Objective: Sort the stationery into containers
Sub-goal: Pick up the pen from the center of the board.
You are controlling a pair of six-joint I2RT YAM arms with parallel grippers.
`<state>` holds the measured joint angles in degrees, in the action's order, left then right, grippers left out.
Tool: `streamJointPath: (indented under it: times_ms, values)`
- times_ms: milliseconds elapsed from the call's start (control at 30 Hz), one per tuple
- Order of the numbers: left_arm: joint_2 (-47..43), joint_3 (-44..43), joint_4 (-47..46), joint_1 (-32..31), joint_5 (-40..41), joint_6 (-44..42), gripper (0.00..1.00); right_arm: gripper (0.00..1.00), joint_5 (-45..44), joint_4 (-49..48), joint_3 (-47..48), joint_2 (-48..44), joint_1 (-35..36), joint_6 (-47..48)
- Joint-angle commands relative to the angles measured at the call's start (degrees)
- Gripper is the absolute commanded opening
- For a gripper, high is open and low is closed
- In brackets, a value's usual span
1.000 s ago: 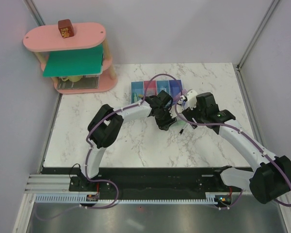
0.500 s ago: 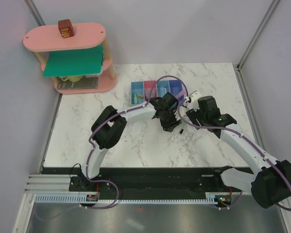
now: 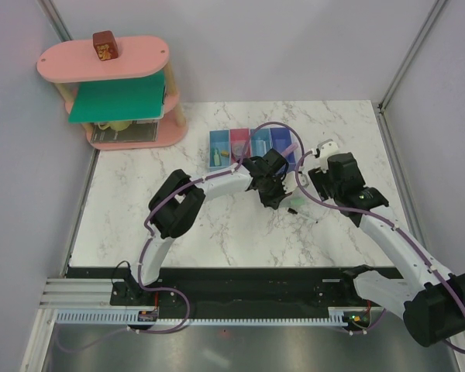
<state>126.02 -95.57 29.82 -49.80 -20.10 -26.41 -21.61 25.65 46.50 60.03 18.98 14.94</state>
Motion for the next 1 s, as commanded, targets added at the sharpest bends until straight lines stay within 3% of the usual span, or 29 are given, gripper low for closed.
streamJointPath:
  times_ms: [0,300,433,633,967]
  values:
    - [-2.9,1.3,0.9,0.0,0.2,-0.7,0.02,0.85,-1.5,-2.0,-0.7,-1.9,-0.8,-1.3]
    - [-16.8,2.6,1.9,2.6,0.1,2.1,0.02,0.86,1.7,0.5,-1.2,-3.2,-2.6,-2.1]
    - [-17.6,1.4,1.7,4.4,2.0,3.2,0.02,0.86,2.0,1.4,-0.7,-4.1,-3.3,-2.5]
    - [-12.0,-8.0,0.5,8.7,-0.9,9.7,0.02,0.86,1.8,0.7,-1.5,-5.2,-5.1,-2.0]
    - [7.1,-36.7,-1.3,13.7,-10.7,15.3,0.02,0.87,1.8,-3.1,-3.3,-4.0,-8.5,-1.1]
